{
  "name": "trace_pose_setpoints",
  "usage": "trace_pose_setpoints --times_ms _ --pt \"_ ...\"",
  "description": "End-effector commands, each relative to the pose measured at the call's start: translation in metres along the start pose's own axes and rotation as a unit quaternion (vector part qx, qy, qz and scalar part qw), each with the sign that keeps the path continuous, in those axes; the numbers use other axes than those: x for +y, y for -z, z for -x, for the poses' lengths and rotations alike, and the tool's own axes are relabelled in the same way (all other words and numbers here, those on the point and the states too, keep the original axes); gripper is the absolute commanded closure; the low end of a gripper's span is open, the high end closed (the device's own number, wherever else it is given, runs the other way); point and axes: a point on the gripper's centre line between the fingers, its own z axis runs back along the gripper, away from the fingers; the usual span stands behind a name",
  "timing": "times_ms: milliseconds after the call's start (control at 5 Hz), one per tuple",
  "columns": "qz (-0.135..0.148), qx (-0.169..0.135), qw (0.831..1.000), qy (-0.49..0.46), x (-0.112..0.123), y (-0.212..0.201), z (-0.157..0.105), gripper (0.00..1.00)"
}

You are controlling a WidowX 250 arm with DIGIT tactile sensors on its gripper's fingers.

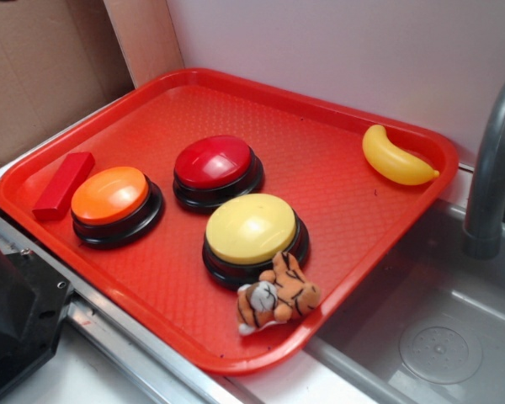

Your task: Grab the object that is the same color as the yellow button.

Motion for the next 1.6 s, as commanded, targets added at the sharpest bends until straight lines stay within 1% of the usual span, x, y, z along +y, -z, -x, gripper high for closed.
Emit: trace_pose_setpoints --times_ms 0,200,400,600,800,1000,1200,1400 --pt "0.0 0.0 1.0 0.0 0.0 0.0 0.0 0.0" --pt "0.003 0.006 0.998 -0.067 -0.03 0.012 -0.034 0.0" --pt "-0.01 -0.012 0.989 -0.145 -0.047 0.029 -0.067 0.0" --pt "-0.018 -0.051 0.971 -0.233 -0.063 0.054 -0.103 0.0" --pt "-0.024 -0.083 0.954 -0.286 -0.08 0.083 -0.139 0.0" --pt "-0.032 -0.099 0.939 -0.328 -0.092 0.118 -0.176 0.0" --pt "-0.033 -0.091 0.936 -0.338 -0.105 0.158 -0.198 0.0" --pt "-0.051 -0.095 0.934 -0.34 -0.103 0.184 -0.206 0.0"
